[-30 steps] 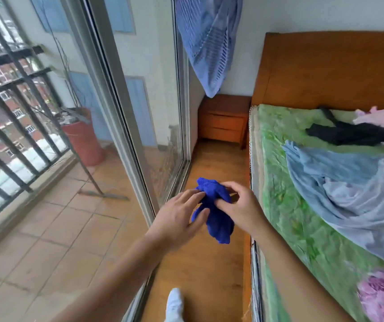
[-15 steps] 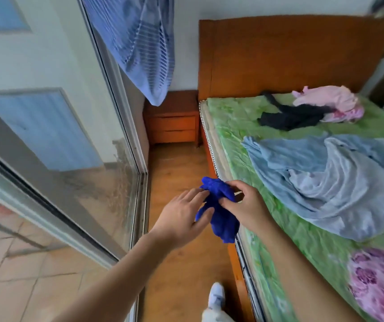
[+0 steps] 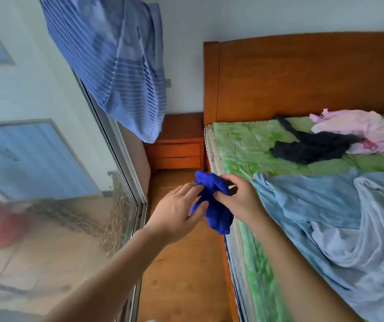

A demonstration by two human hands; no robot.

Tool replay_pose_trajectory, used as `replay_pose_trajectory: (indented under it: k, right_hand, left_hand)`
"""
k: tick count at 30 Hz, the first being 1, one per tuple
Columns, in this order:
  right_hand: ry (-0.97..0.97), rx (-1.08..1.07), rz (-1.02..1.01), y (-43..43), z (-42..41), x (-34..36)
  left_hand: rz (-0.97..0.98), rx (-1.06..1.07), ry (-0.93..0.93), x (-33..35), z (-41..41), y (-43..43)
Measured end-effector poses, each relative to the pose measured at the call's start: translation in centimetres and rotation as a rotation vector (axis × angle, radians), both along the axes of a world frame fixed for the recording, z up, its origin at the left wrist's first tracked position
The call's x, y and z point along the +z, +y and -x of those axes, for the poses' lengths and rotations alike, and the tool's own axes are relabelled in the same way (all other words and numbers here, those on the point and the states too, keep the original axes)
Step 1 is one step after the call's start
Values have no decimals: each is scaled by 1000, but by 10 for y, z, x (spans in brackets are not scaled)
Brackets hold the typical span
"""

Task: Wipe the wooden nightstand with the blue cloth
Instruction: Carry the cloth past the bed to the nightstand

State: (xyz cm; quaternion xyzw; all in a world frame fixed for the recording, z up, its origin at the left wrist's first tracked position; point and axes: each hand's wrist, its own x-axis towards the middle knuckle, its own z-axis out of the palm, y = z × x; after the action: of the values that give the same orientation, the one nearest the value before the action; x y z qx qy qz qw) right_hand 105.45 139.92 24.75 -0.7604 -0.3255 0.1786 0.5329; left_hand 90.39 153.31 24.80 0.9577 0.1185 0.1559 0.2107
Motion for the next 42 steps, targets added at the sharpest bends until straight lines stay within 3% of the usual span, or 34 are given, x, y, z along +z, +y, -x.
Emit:
replay_pose_trajectory:
  k: [10,26,35,42]
  right_hand:
    - [11,-6,45,114,-125,-15]
    - [-63,-226,121,245,-325,3]
    - [-3,-127,129,333,-439,-32]
    - [66,44,109,430,-531,-50]
  left_hand:
    - [49,0,17,-16,-125,115]
    - [102,-249,-73,-7,-359,282]
    - [160,-127,-96,-35,-456,350]
    - [124,73,35,-36,-528,422]
